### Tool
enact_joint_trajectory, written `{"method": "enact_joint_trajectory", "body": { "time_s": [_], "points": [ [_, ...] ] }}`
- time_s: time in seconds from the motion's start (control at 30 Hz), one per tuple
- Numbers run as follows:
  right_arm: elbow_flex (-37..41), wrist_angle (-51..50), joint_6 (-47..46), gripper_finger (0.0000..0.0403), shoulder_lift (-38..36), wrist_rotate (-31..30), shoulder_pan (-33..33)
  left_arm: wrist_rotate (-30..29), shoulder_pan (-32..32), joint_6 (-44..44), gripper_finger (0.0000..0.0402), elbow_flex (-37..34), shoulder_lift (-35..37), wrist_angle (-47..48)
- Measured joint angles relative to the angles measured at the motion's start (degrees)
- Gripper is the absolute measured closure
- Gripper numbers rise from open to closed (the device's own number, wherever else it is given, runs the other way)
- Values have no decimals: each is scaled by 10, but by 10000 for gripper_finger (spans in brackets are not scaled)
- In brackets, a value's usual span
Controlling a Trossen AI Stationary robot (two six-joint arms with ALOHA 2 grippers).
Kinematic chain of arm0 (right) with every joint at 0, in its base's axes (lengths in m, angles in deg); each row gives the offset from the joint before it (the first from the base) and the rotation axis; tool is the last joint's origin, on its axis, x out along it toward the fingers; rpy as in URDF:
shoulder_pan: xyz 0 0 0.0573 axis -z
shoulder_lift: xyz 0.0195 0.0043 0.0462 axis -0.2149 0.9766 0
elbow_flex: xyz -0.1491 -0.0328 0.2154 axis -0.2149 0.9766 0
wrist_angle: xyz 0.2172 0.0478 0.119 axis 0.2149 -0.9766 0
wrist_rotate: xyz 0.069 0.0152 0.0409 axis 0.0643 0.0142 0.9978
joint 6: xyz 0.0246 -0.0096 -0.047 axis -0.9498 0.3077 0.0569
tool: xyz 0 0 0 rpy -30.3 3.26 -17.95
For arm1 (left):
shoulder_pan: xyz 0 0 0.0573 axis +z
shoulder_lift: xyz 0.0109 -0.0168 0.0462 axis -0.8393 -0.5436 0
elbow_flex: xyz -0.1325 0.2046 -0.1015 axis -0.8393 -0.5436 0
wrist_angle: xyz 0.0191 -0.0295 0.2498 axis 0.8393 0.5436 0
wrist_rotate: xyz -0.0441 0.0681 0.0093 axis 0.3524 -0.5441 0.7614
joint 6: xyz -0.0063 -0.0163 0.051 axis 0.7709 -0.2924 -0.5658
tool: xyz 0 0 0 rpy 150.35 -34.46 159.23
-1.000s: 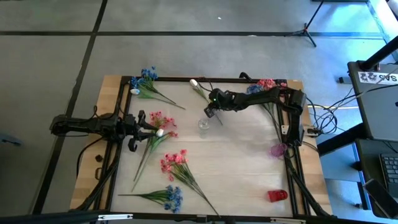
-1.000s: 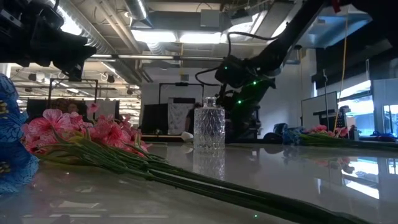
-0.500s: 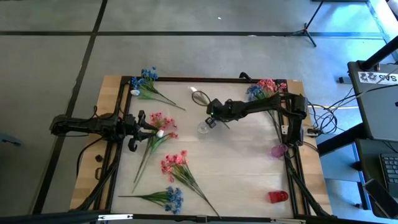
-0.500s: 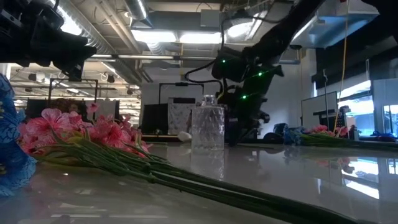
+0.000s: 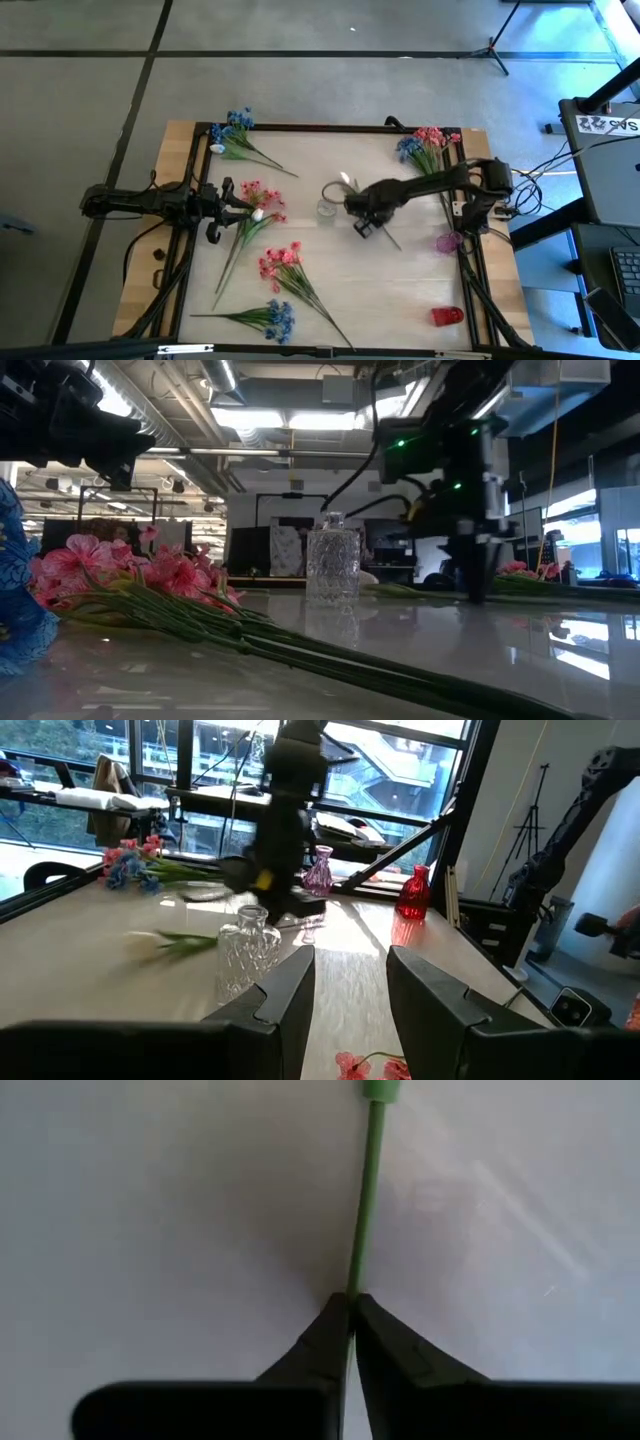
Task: Sort flowers into vase by color
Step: Put the top right white flower into the transparent vase
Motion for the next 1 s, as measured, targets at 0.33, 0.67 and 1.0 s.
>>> {"method": "enact_joint_trajectory", "body": {
  "time_s": [0.33, 0.67, 1.0],
  "points": [
    [-36, -15, -16, 300, 0, 6, -62, 0, 0, 0, 278, 0, 0, 0],
    [-76, 72, 29, 203, 1, -228, 12, 0, 0, 0, 278, 0, 0, 0],
    [-52, 137, 85, 222, 29, -96, 90, 0, 0, 0, 278, 0, 0, -1]
  ]
}}
